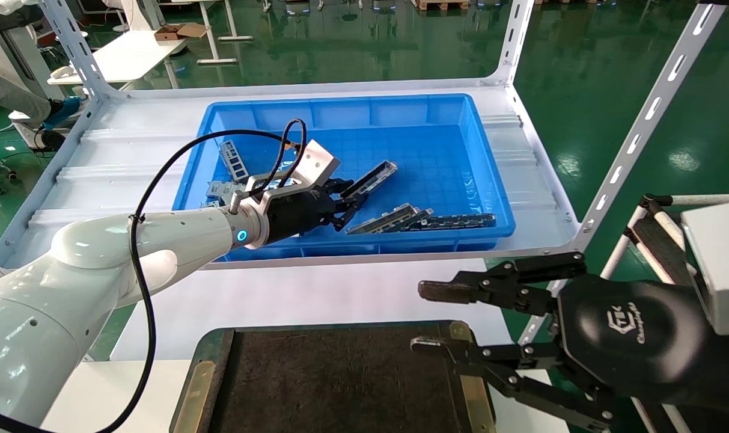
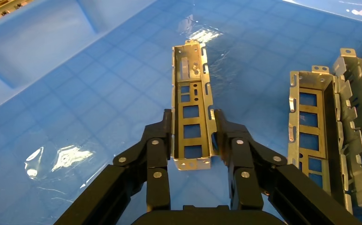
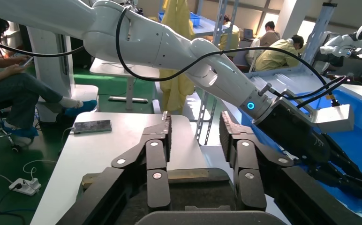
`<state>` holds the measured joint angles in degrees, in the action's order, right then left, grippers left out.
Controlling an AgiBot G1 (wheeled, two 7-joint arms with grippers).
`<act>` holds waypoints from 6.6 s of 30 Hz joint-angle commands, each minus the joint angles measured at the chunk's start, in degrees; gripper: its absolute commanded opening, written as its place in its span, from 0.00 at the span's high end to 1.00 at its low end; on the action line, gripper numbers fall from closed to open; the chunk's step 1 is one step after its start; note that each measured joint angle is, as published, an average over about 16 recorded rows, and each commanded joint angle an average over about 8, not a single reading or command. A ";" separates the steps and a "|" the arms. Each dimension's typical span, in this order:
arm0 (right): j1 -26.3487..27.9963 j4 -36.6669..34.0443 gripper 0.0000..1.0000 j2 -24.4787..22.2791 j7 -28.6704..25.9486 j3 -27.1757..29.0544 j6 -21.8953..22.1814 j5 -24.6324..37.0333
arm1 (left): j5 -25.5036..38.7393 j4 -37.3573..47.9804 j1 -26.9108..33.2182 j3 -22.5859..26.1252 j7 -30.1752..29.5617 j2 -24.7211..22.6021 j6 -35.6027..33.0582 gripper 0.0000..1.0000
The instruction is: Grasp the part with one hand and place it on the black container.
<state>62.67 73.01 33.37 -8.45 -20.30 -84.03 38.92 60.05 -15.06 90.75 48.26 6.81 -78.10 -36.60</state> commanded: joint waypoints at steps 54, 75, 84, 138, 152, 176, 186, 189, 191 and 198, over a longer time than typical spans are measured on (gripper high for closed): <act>0.01 0.00 1.00 -0.02 0.02 -0.05 0.02 -0.03 | -20.39 -27.83 -18.01 -2.68 -3.65 24.16 -35.97 1.00; 0.02 0.00 1.00 -0.03 0.03 -0.07 0.03 -0.05 | -16.23 -52.07 -42.58 3.82 -22.69 27.80 7.68 1.00; 0.02 0.00 1.00 -0.03 0.04 -0.07 0.03 -0.05 | -15.35 -49.69 -42.98 7.54 -29.12 21.98 20.22 1.00; 0.03 0.00 0.00 -0.05 0.06 -0.12 0.05 -0.08 | -24.28 -47.58 -43.22 18.20 -33.93 8.78 53.24 0.00; 0.03 0.00 0.00 -0.05 0.07 -0.13 0.05 -0.09 | -23.56 -48.86 -42.83 18.45 -33.30 8.44 53.00 0.00; 0.04 0.00 0.00 -0.06 0.08 -0.15 0.06 -0.10 | -15.03 -56.59 -42.08 11.33 -27.94 25.22 27.42 0.00; 0.04 0.00 0.00 -0.06 0.08 -0.16 0.06 -0.11 | -17.27 -54.70 -42.75 4.58 -21.60 30.73 13.25 0.00; 0.04 0.00 0.00 -0.06 0.08 -0.17 0.07 -0.11 | -18.75 -53.73 -43.21 2.68 -19.62 32.16 9.00 0.00; 0.04 0.00 0.00 -0.06 0.08 -0.17 0.07 -0.11 | -19.68 -52.95 -43.48 1.53 -18.22 33.09 6.22 0.00; 0.04 0.00 0.00 -0.07 0.09 -0.17 0.07 -0.12 | -22.39 -49.16 -43.35 -1.69 -13.56 35.88 -3.04 0.00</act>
<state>62.71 73.01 33.30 -8.36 -20.48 -83.96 38.80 37.94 -64.42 47.57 46.92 -7.27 -42.26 -39.21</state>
